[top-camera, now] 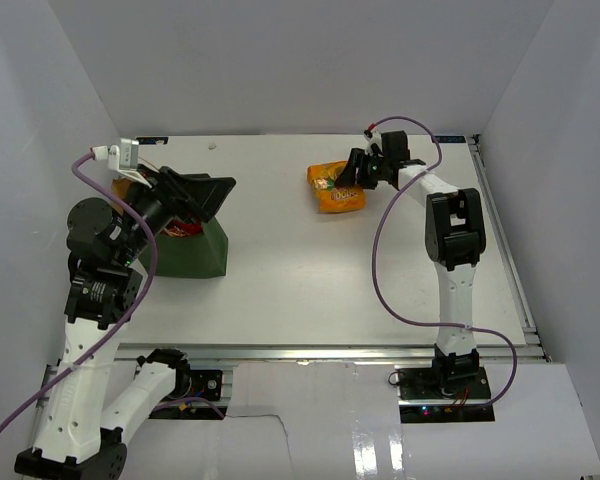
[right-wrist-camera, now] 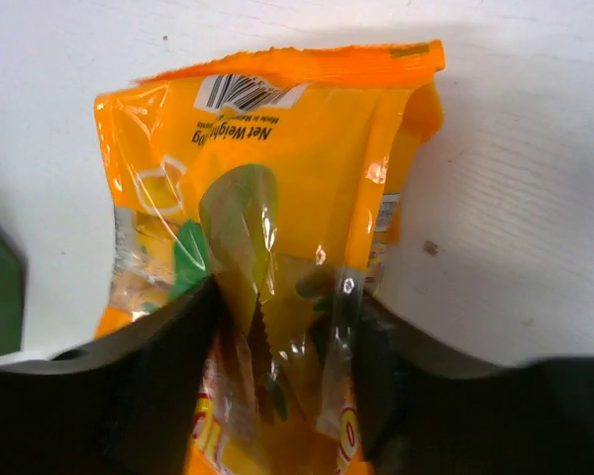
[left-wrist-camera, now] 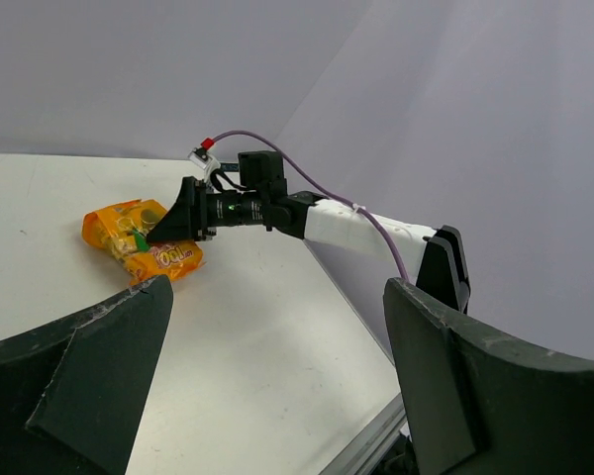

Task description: Place the snacks into the paper bag

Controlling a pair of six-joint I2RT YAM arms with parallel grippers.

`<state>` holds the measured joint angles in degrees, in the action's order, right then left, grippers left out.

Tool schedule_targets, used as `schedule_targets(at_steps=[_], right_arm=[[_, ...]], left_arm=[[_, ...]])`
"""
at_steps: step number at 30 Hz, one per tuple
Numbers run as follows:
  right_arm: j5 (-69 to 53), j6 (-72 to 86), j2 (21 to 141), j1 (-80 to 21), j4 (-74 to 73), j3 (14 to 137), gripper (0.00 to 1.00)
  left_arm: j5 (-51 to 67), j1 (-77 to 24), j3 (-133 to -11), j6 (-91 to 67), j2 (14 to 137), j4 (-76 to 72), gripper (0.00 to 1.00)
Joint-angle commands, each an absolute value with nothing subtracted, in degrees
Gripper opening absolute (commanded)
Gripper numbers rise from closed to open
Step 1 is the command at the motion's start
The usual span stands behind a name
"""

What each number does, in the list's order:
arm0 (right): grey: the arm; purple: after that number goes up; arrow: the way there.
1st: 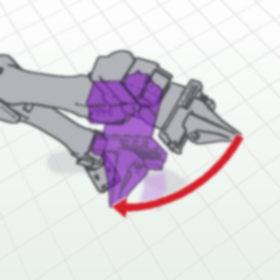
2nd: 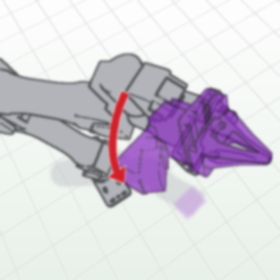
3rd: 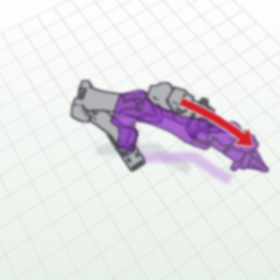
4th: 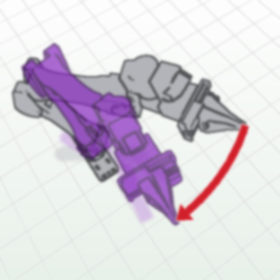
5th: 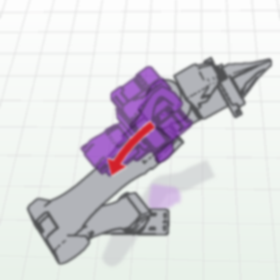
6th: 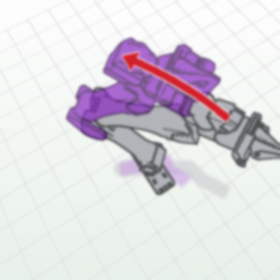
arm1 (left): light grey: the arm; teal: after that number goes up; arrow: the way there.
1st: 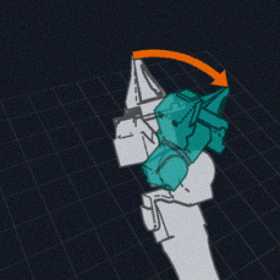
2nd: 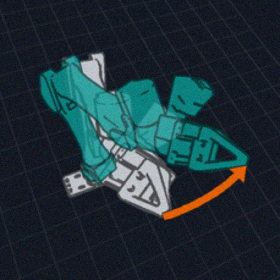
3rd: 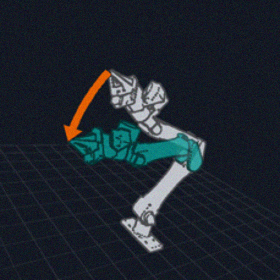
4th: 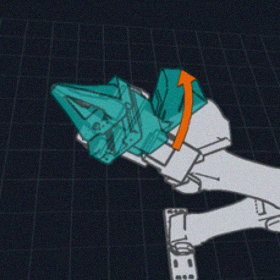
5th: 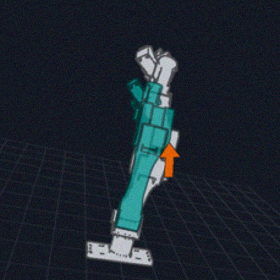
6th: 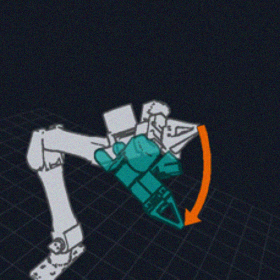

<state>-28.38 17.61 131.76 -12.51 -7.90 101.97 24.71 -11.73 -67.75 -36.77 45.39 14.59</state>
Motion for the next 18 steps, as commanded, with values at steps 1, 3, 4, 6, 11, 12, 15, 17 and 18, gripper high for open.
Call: schedule_targets(at_steps=[1,3,4,6,11,12,15,17,18], right_arm=[[-33.8,18.4,133.5,-12.2,-7.4,100.2,0.51],[-34.4,18.0,133.8,-11.8,-7.3,100.0,0.40],[-35.8,17.8,133.7,-11.4,-7.2,99.9,0.30],[-38.0,17.3,133.2,-11.0,-6.6,99.7,0.21],[-51.0,16.0,128.8,-10.5,-2.5,97.7,0.08],[-53.7,16.6,127.7,-10.5,1.6,97.0,0.08],[-65.3,21.0,123.3,-10.6,12.8,93.0,0.08],[-69.9,25.9,120.2,-11.0,22.3,89.0,0.08],[-71.9,29.3,119.3,-11.2,27.9,87.5,0.08]], left_arm=[[24.1,-11.5,-68.7,-37.6,44.0,14.5,0.98],[23.9,-11.4,-68.7,-37.9,43.6,14.4,0.98],[23.8,-11.5,-68.7,-38.2,43.5,14.4,0.98],[24.1,-11.5,-69.1,-38.3,43.3,14.3,0.98],[24.4,-11.5,-71.1,-37.4,43.4,14.0,0.98],[24.5,-11.4,-71.8,-37.3,43.5,13.9,0.98],[24.9,-11.5,-72.9,-36.7,43.7,13.6,0.98],[25.1,-11.5,-73.2,-36.2,43.5,13.5,0.98],[25.3,-11.4,-73.4,-36.1,43.4,13.4,0.98]])
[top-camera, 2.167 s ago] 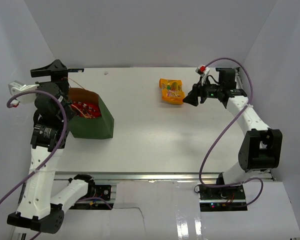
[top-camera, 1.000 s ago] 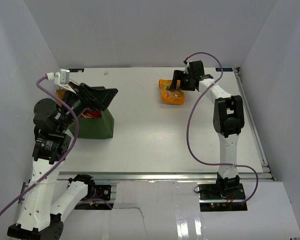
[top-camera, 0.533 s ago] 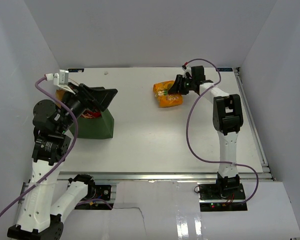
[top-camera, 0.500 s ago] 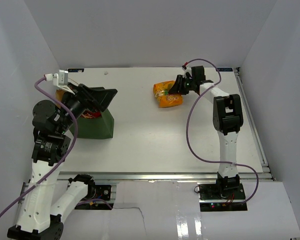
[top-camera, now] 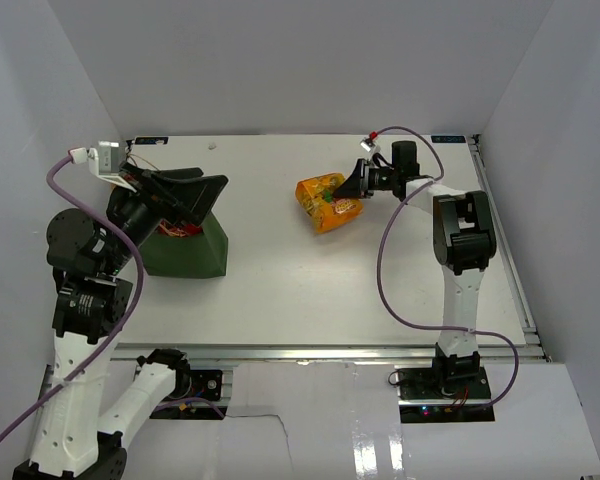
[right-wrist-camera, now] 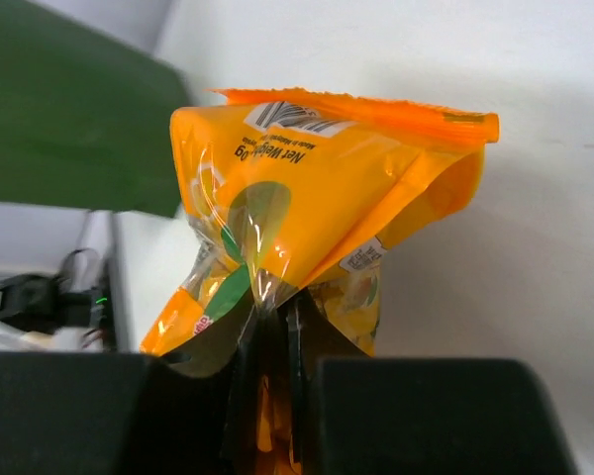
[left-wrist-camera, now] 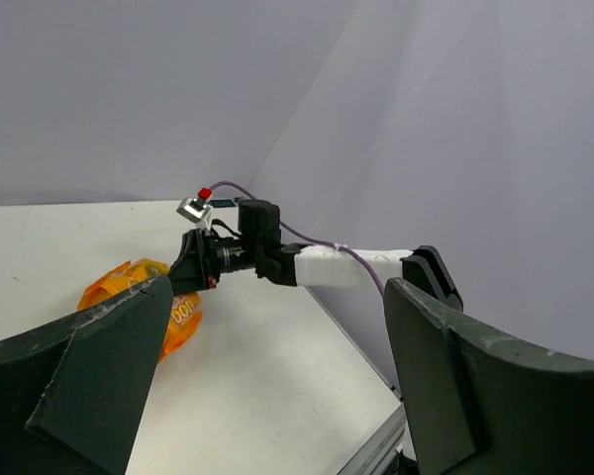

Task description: Place the snacks into the paper bag

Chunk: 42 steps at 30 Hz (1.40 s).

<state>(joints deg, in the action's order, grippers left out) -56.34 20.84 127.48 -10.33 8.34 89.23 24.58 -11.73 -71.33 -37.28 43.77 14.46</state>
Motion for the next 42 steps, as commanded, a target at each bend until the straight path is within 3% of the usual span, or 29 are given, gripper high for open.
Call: schedule_targets(at_steps=[1,3,4,7,8,13,18,24,35,42], right_arm=[[-74.9,38.5,117.7,-11.9,42.0,86.0,0.08],[-77.3,50.8,117.1,-13.4,59.2,83.1,0.08],[-77.8,64.0,117.6,-14.1,74.8,83.3,0.08],[-77.9,81.3,119.3,-17.7,92.9,88.5,0.08],[-77.9,80.5,118.2,-18.8,92.6,88.8,0.08],[-76.0,67.0,112.2,-26.7,76.2,94.9,0.08],[-68.0,30.0,111.0,-32.1,29.0,113.9,0.08],[-53.9,9.1,113.5,-39.9,7.4,126.5,0.08],[-23.2,-7.9,120.9,-52.7,6.3,135.2,0.08],[-12.9,-16.1,122.5,-56.8,8.8,129.7,0.08]], left_arm=[[25.4,-11.5,-73.6,-36.0,43.2,13.0,0.98],[25.2,-11.4,-74.3,-35.5,42.6,12.7,0.98],[25.1,-11.5,-74.6,-35.3,42.5,12.6,0.98],[24.9,-11.4,-75.5,-34.9,41.5,11.3,0.98],[24.8,-11.4,-76.2,-34.7,41.2,11.2,0.98],[24.3,-11.4,-77.4,-34.0,39.8,11.1,0.98],[23.5,-11.4,-77.6,-33.4,37.5,11.8,0.98],[22.1,-11.5,-77.7,-32.8,35.3,13.4,0.98],[21.3,-11.5,-79.1,-32.3,33.7,15.2,0.98],[20.5,-11.5,-78.7,-32.3,32.1,15.9,0.98]])
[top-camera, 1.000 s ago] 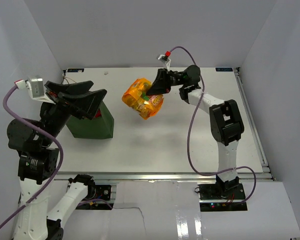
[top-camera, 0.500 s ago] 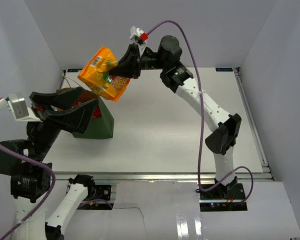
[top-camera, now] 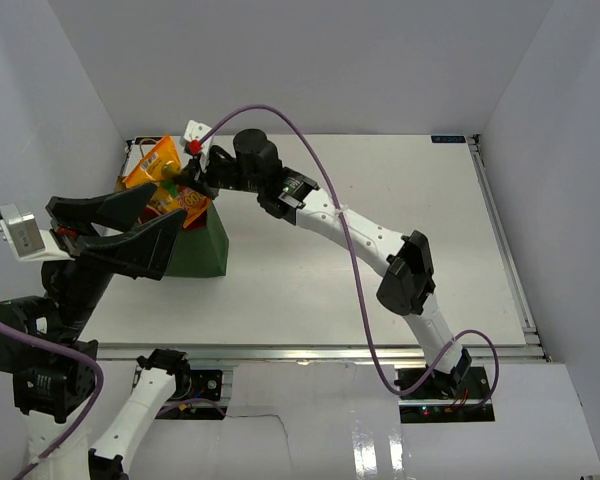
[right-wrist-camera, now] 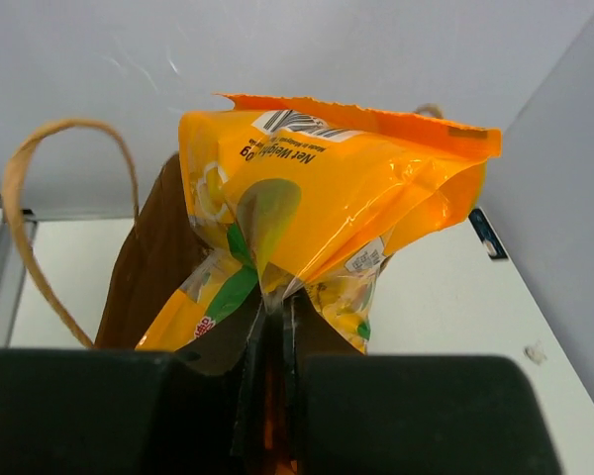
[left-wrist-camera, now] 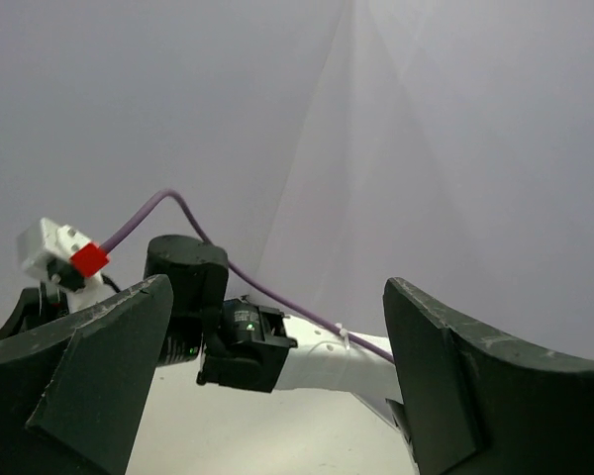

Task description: Place the snacks into the paper bag

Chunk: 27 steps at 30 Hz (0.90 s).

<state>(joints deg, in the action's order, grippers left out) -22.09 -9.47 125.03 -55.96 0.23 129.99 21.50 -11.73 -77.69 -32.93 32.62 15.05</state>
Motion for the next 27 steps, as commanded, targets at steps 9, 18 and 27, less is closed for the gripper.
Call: schedule_targets(at_steps=[9,18,27], right_arm=[[-15.1,-22.1,120.9,-58.4,8.6,126.2,0.63],[-16.4,-16.4,119.1,-56.1,-1.6,135.5,0.93],[-26.6,-2.7,96.9,-29.4,-11.0,94.5,0.90]], left_arm=[[20.7,-11.5,-78.6,-31.9,32.1,16.5,0.98],[21.7,-11.4,-78.1,-31.7,33.7,16.4,0.98],[31.6,-11.5,-66.1,-35.6,39.5,16.1,0.98]])
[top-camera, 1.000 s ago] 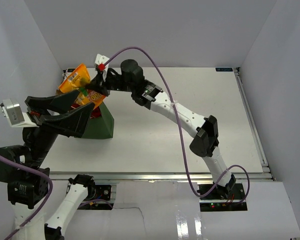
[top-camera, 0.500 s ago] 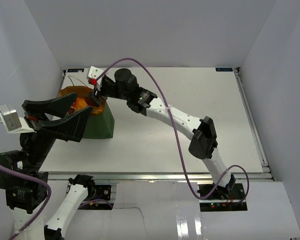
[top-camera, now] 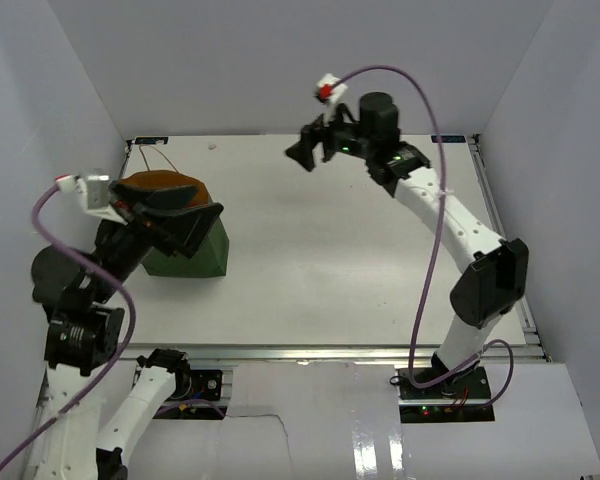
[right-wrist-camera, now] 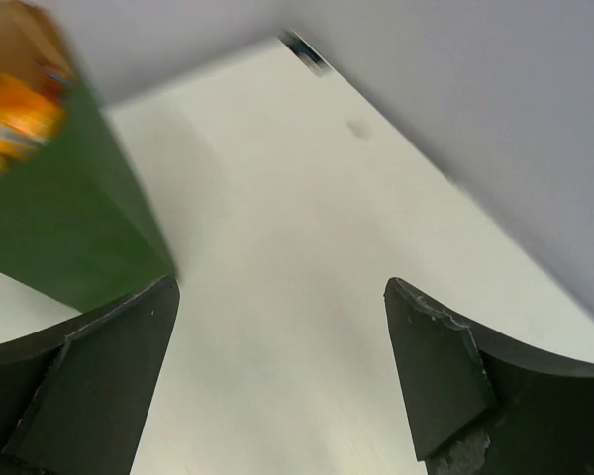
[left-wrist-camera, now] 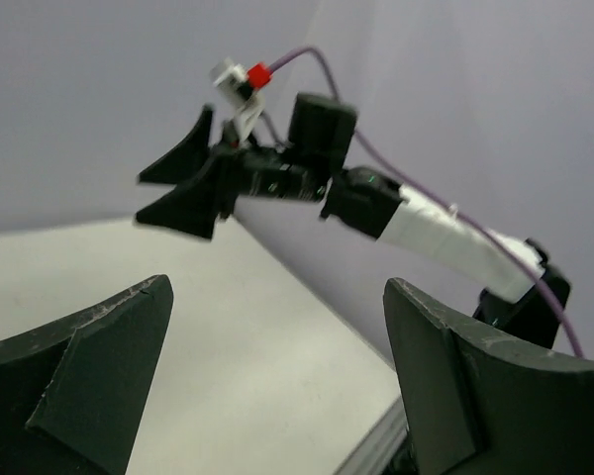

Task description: Place the snacks into the paper bag

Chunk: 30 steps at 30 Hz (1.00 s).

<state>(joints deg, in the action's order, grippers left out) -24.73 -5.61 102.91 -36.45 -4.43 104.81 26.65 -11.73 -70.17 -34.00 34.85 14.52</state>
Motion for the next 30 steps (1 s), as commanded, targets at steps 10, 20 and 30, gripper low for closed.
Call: schedule_targets(at_steps=[10,20,30], right_arm=[[-6.0,-7.4,71.4,-10.9,-18.7,67.0,0.90],[1.8,-7.3,65.5,-9.1,-19.9,67.9,0.90],[-1.5,-4.6,68.6,-9.1,-19.8,75.6,0.90]], left_arm=[[39.0,-15.0,-60.8,-34.8,52.0,5.7,0.98],[32.2,-25.5,-62.6,-29.4,59.1,4.9,0.98],[29.7,-26.0,-62.5,-28.3,56.3,6.4,0.98]])
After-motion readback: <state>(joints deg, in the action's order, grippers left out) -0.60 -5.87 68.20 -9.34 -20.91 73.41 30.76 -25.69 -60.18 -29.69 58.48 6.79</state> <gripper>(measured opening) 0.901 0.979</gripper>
